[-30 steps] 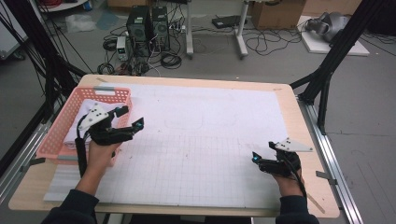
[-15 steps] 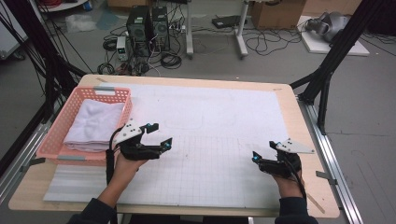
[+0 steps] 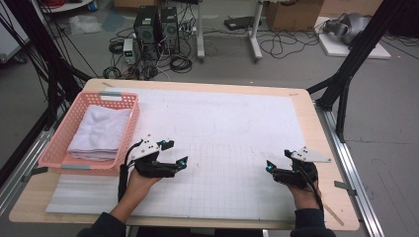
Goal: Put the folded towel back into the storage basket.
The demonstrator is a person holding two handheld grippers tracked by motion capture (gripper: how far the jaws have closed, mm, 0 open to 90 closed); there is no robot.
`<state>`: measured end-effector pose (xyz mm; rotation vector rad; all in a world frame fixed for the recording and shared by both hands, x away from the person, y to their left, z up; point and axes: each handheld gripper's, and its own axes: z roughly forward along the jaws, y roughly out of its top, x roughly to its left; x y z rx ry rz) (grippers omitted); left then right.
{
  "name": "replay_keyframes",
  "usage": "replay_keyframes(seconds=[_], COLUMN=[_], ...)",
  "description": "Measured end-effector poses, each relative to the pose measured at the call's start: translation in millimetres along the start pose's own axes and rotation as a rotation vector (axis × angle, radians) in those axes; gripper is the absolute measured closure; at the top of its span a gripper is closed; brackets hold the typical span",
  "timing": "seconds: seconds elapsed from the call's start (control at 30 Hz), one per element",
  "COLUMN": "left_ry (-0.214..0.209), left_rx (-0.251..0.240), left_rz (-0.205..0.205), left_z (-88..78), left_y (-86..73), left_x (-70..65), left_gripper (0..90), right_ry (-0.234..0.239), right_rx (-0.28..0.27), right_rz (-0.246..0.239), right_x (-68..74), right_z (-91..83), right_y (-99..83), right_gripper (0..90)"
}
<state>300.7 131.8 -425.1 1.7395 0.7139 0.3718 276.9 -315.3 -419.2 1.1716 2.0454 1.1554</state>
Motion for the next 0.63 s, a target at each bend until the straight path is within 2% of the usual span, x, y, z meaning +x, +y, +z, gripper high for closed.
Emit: replay_keyframes(seconds=[0.63], left_ry=[0.005], left_rx=[0.026], left_rz=[-0.016], left_z=[2.7], left_y=[-6.0], left_x=[2.4], left_gripper=[20.4], right_ry=[0.008], right_rx=[0.001], right_rz=[0.001], right_x=[0.1], right_z=[2.4], right_y=[0.2], right_gripper=[20.0])
